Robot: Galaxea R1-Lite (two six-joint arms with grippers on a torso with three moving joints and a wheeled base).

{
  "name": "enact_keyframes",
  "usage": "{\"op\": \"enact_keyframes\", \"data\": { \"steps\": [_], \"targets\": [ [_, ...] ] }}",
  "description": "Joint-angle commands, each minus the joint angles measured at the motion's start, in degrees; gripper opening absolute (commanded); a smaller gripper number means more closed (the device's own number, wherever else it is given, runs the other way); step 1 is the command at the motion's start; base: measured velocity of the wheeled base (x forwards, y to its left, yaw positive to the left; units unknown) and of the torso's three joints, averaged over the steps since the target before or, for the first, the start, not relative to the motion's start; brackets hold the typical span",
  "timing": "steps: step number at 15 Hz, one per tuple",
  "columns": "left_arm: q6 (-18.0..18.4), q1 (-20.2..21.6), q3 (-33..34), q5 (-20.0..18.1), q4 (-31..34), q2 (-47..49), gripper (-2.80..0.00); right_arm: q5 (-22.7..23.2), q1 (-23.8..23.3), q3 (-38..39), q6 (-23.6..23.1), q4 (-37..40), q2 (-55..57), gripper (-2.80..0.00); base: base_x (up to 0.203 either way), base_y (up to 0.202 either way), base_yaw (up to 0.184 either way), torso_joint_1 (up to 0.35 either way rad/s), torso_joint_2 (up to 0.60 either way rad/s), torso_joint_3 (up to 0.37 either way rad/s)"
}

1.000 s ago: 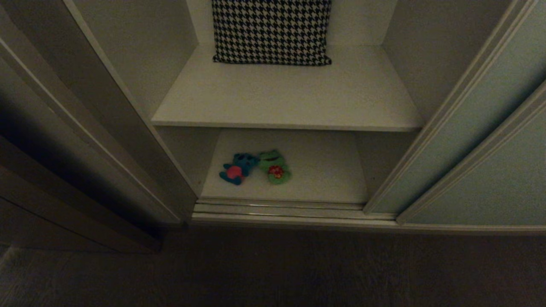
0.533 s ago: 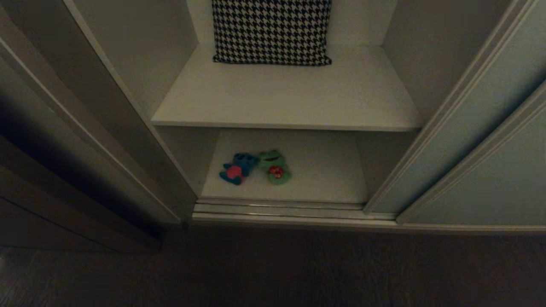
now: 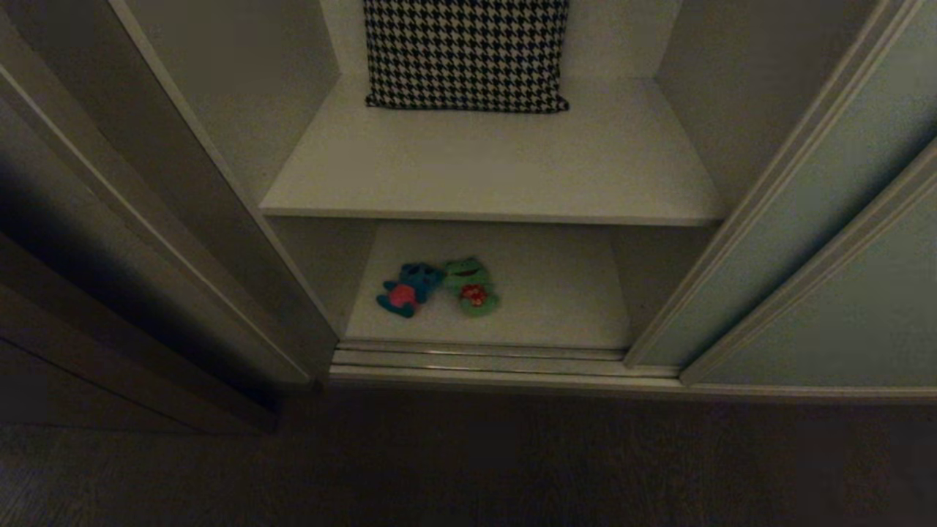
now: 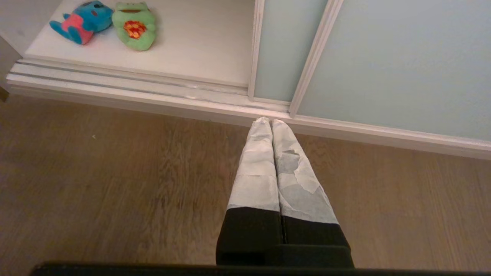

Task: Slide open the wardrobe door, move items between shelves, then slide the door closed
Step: Close the door

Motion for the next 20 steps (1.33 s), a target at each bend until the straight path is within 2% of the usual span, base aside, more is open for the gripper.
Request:
{"op": "enact_keyframes", "data": {
  "steps": [1,5,8,12,15,17,20],
  "targets": [
    [0.0,0.0,0.0,0.0,0.0,0.1,-2.8,-0.5,0.0,-4.2,-0.1,3.0,0.4,-2.8,0.0,0.0,0.0,0.0,0.0,0.0],
    [0.0,0.0,0.0,0.0,0.0,0.1,-2.8,0.2,0.1,-29.0,0.4,22.9,6.1,-2.8,0.0,0.0,0.0,0.0,0.0,0.0],
    [0.0,0.0,0.0,0.0,0.0,0.1,-2.8,0.3,0.2,-47.9,1.4,37.4,15.3,-2.8,0.0,0.0,0.0,0.0,0.0,0.0],
    [0.0,0.0,0.0,0.0,0.0,0.1,-2.8,-1.3,-0.2,-61.6,4.1,44.2,27.2,-2.8,0.0,0.0,0.0,0.0,0.0,0.0],
    [0.0,0.0,0.0,0.0,0.0,0.1,-2.8,-3.5,-1.0,-69.9,9.6,45.8,34.1,-2.8,0.0,0.0,0.0,0.0,0.0,0.0],
    [0.0,0.0,0.0,0.0,0.0,0.1,-2.8,-0.8,-7.2,-73.1,10.4,46.4,38.6,-2.8,0.0,0.0,0.0,0.0,0.0,0.0],
    [0.0,0.0,0.0,0.0,0.0,0.1,-2.8,9.3,-17.9,-75.6,8.9,46.2,44.1,-2.8,0.0,0.0,0.0,0.0,0.0,0.0]
  ]
}}
